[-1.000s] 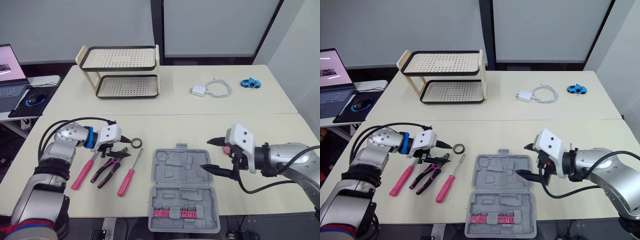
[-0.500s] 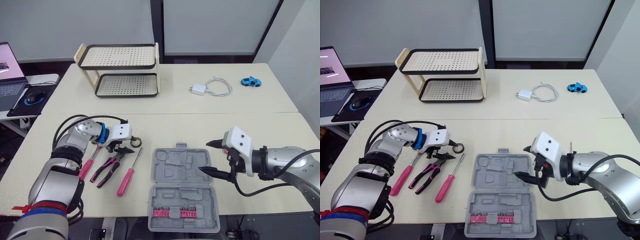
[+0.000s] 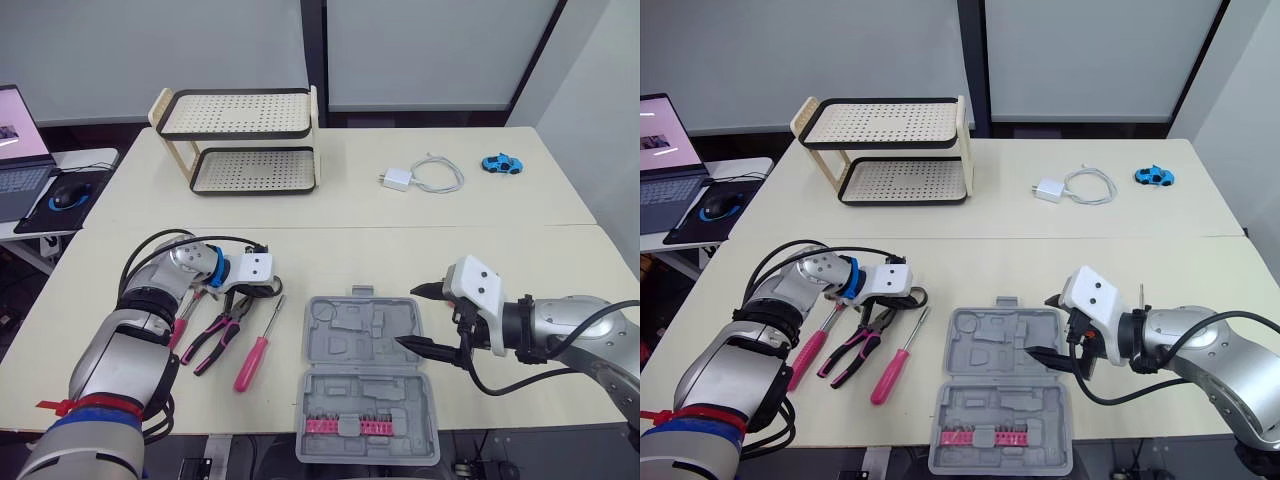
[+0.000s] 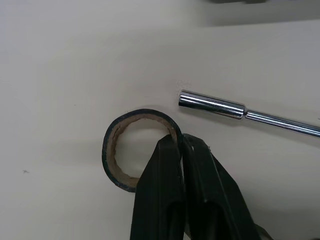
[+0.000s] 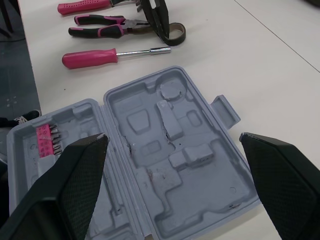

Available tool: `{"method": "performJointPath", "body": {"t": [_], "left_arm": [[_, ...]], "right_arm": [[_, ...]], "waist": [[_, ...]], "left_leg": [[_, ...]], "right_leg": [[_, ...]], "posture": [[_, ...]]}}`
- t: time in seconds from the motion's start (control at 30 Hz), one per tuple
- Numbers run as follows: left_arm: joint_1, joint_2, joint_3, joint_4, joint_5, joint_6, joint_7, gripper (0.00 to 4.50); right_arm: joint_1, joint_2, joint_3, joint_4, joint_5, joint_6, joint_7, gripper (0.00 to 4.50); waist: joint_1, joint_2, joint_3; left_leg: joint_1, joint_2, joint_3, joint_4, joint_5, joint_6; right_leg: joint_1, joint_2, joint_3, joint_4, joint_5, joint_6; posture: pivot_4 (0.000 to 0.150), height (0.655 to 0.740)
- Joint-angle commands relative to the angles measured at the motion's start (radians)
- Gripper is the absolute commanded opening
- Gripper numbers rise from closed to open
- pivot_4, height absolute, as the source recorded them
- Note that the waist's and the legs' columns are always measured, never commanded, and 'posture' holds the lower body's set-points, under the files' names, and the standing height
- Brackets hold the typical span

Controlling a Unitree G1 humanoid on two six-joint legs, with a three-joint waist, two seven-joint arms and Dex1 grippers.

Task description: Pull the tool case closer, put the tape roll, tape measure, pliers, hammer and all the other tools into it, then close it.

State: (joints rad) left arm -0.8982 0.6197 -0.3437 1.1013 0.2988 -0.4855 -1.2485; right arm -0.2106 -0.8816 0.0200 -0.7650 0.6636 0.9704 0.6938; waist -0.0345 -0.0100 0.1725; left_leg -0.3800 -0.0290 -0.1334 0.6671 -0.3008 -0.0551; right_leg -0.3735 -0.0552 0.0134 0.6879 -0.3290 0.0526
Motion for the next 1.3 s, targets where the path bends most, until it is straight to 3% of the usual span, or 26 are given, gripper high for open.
{"method": "performJointPath", "body": {"t": [0.03,0.33,0.67,0.9,1.23,1.3], "left_arm": [[-0.008,-0.005,-0.007,0.01,0.018,-0.009,0.034,0.02],[-0.031,-0.008,0.047,-0.013,-0.051,0.019,0.011,0.02],[-0.017,-0.025,0.043,0.025,-0.027,0.055,0.045,0.02],[-0.021,-0.019,0.029,0.037,-0.014,0.014,0.038,1.96],[-0.026,-0.034,0.008,0.077,0.036,-0.01,0.102,1.96],[-0.027,-0.037,0.003,0.086,0.048,-0.01,0.121,1.58]], "right_arm": [[-0.005,-0.005,-0.032,-0.039,0.021,0.002,-0.006,4.5],[-0.004,-0.008,-0.036,-0.039,0.038,0.003,-0.024,4.5],[-0.016,-0.003,-0.023,-0.025,0.031,-0.004,-0.026,4.5],[-0.014,-0.003,-0.028,-0.03,0.036,0.002,-0.031,4.5],[-0.014,-0.002,-0.032,-0.038,0.044,0.008,-0.04,4.5],[-0.014,-0.002,-0.034,-0.04,0.048,0.01,-0.043,4.5]], "waist": [[0.0,0.0,0.0],[0.001,0.0,0.0],[0.0,0.0,0.0],[0.0,-0.001,0.0],[0.0,-0.001,0.0],[0.0,-0.001,0.0]], "left_leg": [[0.0,0.0,0.0,0.0,0.0,0.0],[-0.001,0.0,0.0,0.004,-0.001,0.001],[-0.001,0.0,0.0,0.004,-0.001,0.001],[-0.001,0.0,0.0,0.005,0.0,0.001],[-0.001,-0.001,0.0,0.008,-0.001,0.002],[-0.001,-0.001,0.0,0.008,-0.001,0.002]], "right_leg": [[0.0,0.0,0.0,0.0,0.0,0.0],[0.0,0.0,-0.001,0.003,0.0,0.0],[0.0,0.0,-0.001,0.004,0.0,0.0],[0.0,0.0,-0.002,0.005,0.0,0.0],[0.0,0.0,-0.001,0.008,0.0,0.0],[0.0,0.0,-0.001,0.008,0.0,0.0]], "posture": [[0.15,0.74],[0.15,0.74],[0.15,0.74],[0.15,0.74],[0.15,0.74],[0.15,0.74]]}}
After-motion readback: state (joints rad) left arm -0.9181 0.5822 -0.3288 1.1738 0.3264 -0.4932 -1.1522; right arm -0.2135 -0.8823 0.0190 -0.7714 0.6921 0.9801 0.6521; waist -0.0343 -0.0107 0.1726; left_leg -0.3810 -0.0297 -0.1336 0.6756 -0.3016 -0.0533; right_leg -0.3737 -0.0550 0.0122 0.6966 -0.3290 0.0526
